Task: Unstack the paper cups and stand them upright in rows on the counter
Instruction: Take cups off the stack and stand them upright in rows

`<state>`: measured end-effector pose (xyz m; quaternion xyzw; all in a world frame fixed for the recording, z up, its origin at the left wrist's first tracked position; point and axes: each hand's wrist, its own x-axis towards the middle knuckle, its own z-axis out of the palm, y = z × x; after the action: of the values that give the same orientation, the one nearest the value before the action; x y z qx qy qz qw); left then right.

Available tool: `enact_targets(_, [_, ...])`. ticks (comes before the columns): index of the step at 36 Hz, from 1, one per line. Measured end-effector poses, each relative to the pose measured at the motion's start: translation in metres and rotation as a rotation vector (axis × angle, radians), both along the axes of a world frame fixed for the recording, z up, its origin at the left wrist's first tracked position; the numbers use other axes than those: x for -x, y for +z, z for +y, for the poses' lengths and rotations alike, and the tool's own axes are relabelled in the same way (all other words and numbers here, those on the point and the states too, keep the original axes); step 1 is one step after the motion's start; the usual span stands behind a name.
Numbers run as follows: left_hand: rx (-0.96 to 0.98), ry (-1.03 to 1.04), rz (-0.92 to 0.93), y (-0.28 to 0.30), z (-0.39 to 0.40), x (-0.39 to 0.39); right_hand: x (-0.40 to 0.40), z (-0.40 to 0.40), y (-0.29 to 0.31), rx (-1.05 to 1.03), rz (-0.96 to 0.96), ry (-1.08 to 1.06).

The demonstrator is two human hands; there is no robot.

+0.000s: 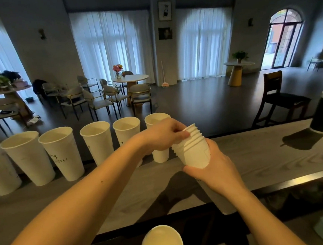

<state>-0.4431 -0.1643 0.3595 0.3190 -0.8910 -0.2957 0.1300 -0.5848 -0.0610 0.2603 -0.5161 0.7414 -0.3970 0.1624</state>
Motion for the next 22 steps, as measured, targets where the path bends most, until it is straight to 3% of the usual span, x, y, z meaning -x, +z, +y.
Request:
enact_targets(8, [0.067,0.144,0.224,0.023,0.006,0.006,0.010,0.021,0.006,0.035,0.005,-0.020])
enact_targets(13, [0.376,0.287,0.376,0.042,-0.009,0.013,0.025,0.028,-0.005,-0.065,-0.012,-0.137])
enact_targets(22, [0.494,0.163,0.013,-0.011,-0.022,0.070,0.048,0.020,-0.015,-0.137,-0.027,-0.229])
